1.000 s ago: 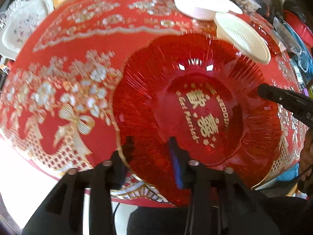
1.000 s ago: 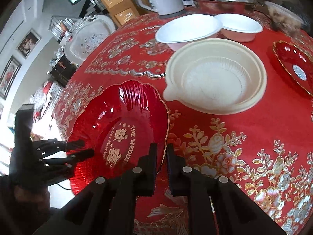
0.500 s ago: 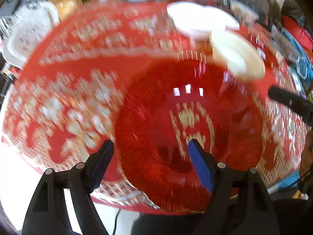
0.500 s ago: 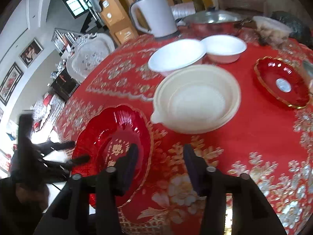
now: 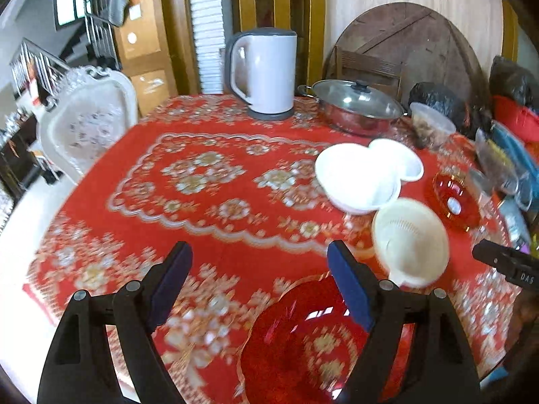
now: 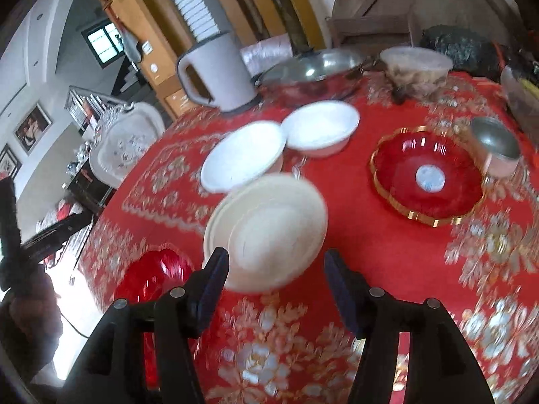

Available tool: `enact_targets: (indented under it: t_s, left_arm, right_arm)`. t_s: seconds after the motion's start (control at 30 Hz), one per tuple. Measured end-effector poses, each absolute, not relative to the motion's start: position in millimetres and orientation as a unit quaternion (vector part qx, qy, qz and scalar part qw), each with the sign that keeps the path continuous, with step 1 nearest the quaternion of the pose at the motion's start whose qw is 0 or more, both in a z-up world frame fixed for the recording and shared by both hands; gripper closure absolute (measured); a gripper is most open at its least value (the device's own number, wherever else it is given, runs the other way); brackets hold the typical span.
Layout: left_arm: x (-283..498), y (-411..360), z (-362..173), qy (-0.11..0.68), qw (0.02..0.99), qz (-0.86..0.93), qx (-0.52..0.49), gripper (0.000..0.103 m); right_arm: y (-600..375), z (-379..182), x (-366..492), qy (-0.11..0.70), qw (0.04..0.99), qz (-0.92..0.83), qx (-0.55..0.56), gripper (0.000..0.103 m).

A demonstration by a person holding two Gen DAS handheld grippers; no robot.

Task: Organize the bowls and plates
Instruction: 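Grasp the rim of the white plate with the left tool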

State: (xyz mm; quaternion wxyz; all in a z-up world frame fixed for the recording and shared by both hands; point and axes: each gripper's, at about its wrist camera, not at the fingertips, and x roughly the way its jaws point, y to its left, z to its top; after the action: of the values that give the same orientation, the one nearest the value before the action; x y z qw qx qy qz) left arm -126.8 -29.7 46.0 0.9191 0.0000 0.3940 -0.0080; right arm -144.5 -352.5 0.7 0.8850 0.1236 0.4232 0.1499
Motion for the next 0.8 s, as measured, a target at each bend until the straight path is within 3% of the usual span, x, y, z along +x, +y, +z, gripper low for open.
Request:
enact_targets:
  t_s: [0.13,0.33,0.5,0.7,0.8]
  left_arm:
    - [-78.7,-31.7,38.5,0.444,0.895,-0.043,-0.020,0.020]
    - [-10.9,-53.3,27.4,0.474,0.875,-0.082,0.053,0.020]
    - [32.6,-80.2,3.6,0.498,0.849,-0.144,0.100,0.020]
    - [64.8,-84.5,-33.7,0.542,0.820,-0.177,0.047,0.020]
    - [70.4,-87.4,-43.3,0.554,0.812,-0.184,0.031,0.022]
  right_arm:
    - [-348.8,23.6,-118.3,0.396,0.894,0.166,0.128,0.042]
    - [-329.4,28.5,-65.1,0.381,0.891,0.205,0.135,0.042]
    - [-307.1,0.5,-16.3,0.422,0.881,0.172,0.125,0.042]
    - [-296.3,-31.4,15.2,0.472,0.862,0.130,0.133,0.043]
    - [-292.1,-43.6,25.2,0.499,0.850,0.112,0.128,0.057]
